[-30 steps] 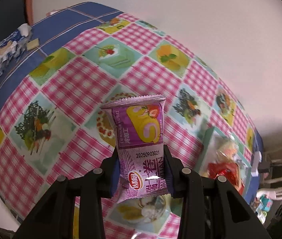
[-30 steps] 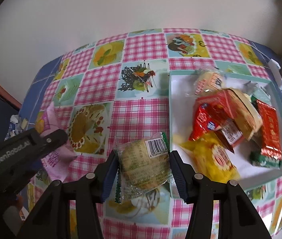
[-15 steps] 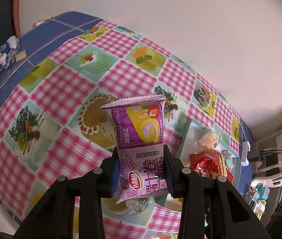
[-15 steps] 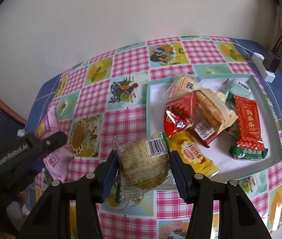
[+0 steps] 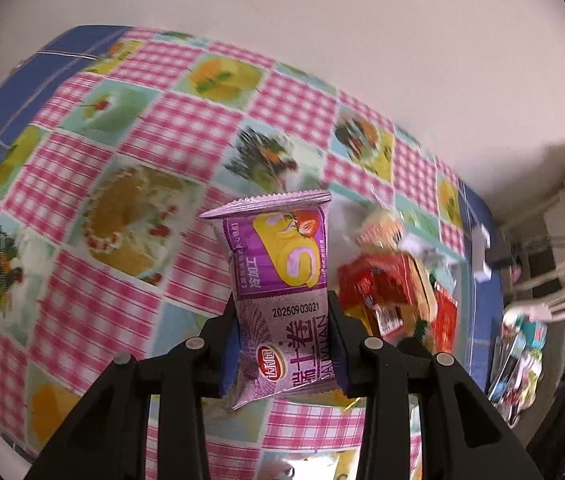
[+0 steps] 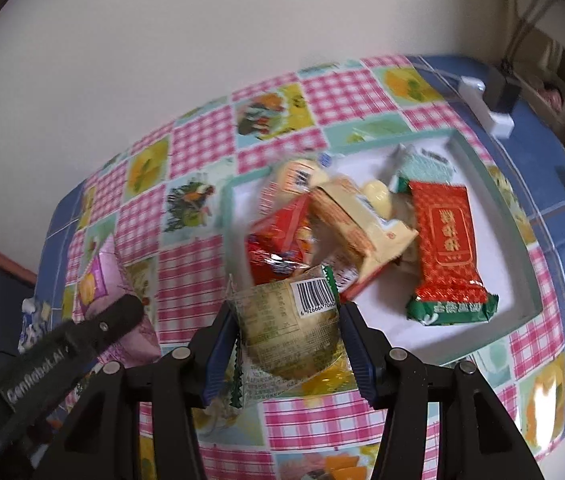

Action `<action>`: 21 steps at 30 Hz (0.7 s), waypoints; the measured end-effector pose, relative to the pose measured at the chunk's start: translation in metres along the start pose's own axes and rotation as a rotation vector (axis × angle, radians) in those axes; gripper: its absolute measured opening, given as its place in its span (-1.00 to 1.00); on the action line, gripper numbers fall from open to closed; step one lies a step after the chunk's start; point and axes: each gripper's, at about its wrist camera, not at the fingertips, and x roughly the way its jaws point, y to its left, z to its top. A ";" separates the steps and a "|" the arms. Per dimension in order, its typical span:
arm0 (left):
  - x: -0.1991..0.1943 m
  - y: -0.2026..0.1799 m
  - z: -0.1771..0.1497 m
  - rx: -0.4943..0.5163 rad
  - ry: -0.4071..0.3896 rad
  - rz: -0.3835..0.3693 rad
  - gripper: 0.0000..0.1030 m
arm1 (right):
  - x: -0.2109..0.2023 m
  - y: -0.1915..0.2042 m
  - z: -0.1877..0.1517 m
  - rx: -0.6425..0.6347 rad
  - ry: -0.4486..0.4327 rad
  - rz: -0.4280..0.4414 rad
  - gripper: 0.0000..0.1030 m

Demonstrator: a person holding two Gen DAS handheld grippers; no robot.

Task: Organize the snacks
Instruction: 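Carry both packets over the white tray and open both tools to drop them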

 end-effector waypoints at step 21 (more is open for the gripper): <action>0.065 -0.059 -0.029 0.174 0.131 0.014 -0.22 | 0.037 -0.078 0.005 0.204 0.089 -0.045 0.07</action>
